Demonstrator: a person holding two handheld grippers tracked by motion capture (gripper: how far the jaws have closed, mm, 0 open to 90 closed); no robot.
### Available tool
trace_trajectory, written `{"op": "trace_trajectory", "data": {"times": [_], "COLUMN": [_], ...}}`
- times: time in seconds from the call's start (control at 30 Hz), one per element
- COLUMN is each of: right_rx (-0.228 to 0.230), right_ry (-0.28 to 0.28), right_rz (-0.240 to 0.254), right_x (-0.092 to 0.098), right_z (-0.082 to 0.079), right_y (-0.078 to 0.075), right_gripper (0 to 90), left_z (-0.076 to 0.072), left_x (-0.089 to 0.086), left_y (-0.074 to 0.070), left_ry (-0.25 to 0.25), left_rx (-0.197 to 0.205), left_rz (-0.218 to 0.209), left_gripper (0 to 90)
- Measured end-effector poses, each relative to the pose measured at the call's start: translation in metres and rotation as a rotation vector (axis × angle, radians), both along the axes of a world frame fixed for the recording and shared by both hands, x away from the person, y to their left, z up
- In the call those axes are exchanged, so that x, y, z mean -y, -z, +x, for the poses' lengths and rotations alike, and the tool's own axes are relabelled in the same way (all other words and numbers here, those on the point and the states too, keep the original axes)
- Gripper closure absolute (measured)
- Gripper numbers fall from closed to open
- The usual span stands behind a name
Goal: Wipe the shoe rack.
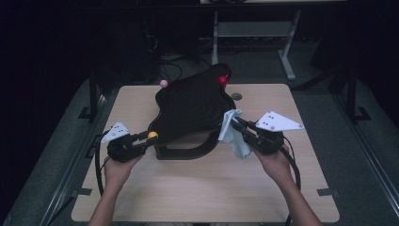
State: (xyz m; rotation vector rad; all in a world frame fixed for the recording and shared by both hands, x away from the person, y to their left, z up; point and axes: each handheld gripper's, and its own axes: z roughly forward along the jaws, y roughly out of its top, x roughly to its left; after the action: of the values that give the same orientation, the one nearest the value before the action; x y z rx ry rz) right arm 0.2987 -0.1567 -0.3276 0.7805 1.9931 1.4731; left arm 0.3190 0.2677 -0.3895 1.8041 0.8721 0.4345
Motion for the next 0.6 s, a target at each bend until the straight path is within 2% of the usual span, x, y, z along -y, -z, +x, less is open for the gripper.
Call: {"op": "trace_trajectory", "data": {"times": [0.1,0.17,0.3,0.37,0.5,0.6], "right_rx": [-0.007,-0.011,-0.003,0.000,-0.013,-0.017], "right_ry": [0.027,0.025,-0.026,-0.028,0.018,0.020], "right_rz": [0.007,0.006,-0.005,-0.009,0.004,-0.001], "right_x": [0.005,0.004,-0.006,-0.006,0.004,0.003], "right_z": [0.008,0.008,-0.001,0.000,0.012,0.014], "right_y": [-0.003,-0.003,0.001,0.002,-0.001,-0.001], "right_gripper": [81.8,81.9,81.9,81.8,81.8,81.8], "left_z": [0.001,0.001,0.003,0.004,0.004,0.004], "left_x": [-0.001,-0.001,-0.003,-0.004,-0.003,-0.003], "left_y": [0.000,0.000,0.002,0.002,0.001,-0.001], "left_ry": [-0.003,-0.013,-0.027,-0.021,-0.023,-0.030], "left_rx": [0.000,0.002,-0.003,-0.005,-0.006,0.002], "left_rz": [0.004,0.008,0.007,0.003,0.010,0.012], "left_gripper": [59.1,59.0,58.1,59.3,59.1,57.7]}}
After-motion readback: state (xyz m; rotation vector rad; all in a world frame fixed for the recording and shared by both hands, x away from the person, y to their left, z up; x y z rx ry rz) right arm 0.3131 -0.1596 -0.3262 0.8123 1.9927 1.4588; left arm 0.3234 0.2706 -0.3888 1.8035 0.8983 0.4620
